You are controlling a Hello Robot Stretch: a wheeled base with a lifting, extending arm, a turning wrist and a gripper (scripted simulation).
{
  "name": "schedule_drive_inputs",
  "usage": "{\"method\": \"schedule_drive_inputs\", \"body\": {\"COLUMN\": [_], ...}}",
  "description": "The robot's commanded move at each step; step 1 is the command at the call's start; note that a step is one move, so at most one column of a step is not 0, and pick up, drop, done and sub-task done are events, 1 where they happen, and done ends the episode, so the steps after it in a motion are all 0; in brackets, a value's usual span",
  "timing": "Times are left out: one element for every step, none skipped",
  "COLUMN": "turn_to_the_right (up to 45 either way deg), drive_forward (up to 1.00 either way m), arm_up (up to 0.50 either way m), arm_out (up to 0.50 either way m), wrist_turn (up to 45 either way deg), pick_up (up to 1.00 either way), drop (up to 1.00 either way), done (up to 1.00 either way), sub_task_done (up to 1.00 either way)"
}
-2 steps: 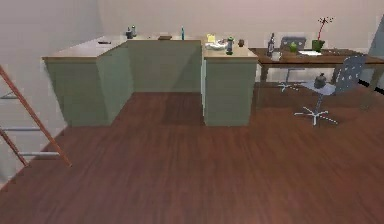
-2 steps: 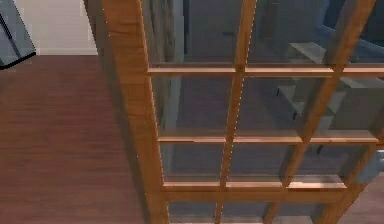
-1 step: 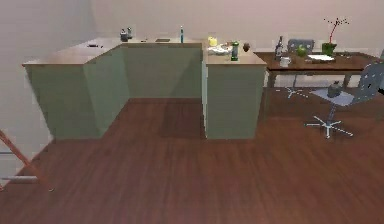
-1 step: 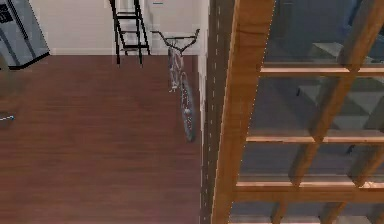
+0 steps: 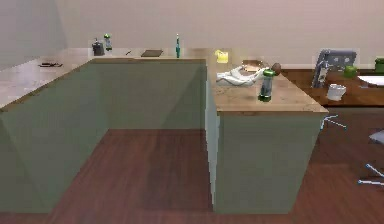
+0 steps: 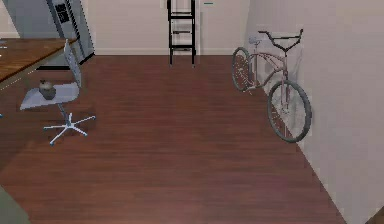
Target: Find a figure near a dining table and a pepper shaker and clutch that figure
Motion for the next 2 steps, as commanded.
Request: {"method": "schedule_drive_inputs", "body": {"turn_to_the_right": [-3.0, 0.0], "drive_forward": [0.00, 0.40], "arm_up": [0.00, 0.00], "arm_out": [0.00, 0.00], "wrist_turn": [0.0, 0.0], "pick_up": [0.00, 0.00], "drop": [0.00, 0.00], "done": [0.00, 0.00], "sub_task_done": [0.00, 0.00]}}
